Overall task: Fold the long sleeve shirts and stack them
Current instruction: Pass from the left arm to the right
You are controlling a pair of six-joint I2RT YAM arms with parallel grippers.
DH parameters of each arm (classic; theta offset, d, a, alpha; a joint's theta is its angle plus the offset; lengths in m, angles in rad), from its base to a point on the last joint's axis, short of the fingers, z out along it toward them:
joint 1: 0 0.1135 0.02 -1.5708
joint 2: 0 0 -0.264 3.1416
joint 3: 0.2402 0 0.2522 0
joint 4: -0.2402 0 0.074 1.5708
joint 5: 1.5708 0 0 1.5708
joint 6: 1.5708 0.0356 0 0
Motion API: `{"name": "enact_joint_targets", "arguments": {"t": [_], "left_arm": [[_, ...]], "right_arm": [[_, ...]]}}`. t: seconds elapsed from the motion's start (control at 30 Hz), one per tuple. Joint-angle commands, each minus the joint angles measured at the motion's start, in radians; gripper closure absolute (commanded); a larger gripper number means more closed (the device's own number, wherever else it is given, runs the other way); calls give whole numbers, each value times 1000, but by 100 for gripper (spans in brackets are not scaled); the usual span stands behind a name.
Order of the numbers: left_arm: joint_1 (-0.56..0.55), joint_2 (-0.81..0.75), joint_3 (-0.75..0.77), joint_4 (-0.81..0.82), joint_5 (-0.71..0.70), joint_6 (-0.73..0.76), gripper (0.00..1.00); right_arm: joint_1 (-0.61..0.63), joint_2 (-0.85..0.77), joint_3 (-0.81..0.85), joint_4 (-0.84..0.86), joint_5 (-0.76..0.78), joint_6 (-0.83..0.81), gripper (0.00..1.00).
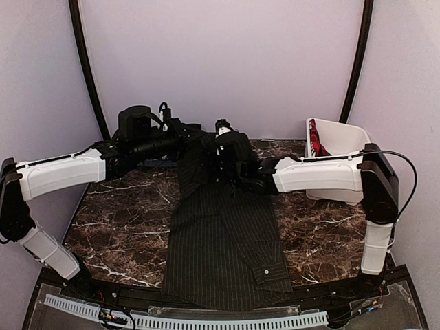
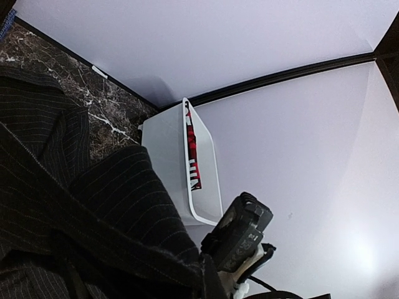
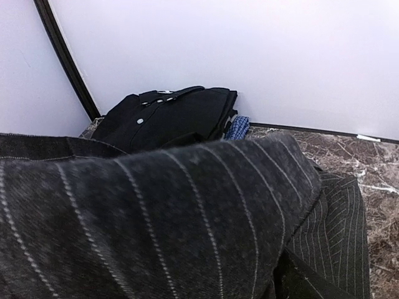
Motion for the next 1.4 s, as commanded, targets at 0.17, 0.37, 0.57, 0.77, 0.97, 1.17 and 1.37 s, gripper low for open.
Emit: {"name": "enact_joint_targets", "arguments": {"t": [0.17,0.37,0.57,0.77,0.97,1.17,1.37], "left_arm": [[2,-33,23,-97,-55,46,100],[2,-9,33,-102,-48,45,100],[2,2,48,-116,-37,57,100],[2,-2,52,-125,-35,62,100],[2,-2,54,-131,-36,68,100],[2,4,60,-129,-30,68,100],[2,11,66,-142,-28,68,100]], "right_arm": [[-9,-117,-117,-32,-76,53,27],[-10,-158,-177,-47,-113,68,22],[-10,-164,-193,-56,-156,71,15],[-11,-165,-208,-92,-103,87,17],[-12,-180,-259,-41,-126,59,27],[-12,-145,-286,9,-173,42,36],[-14,-119,-302,61,-174,23,52]]}}
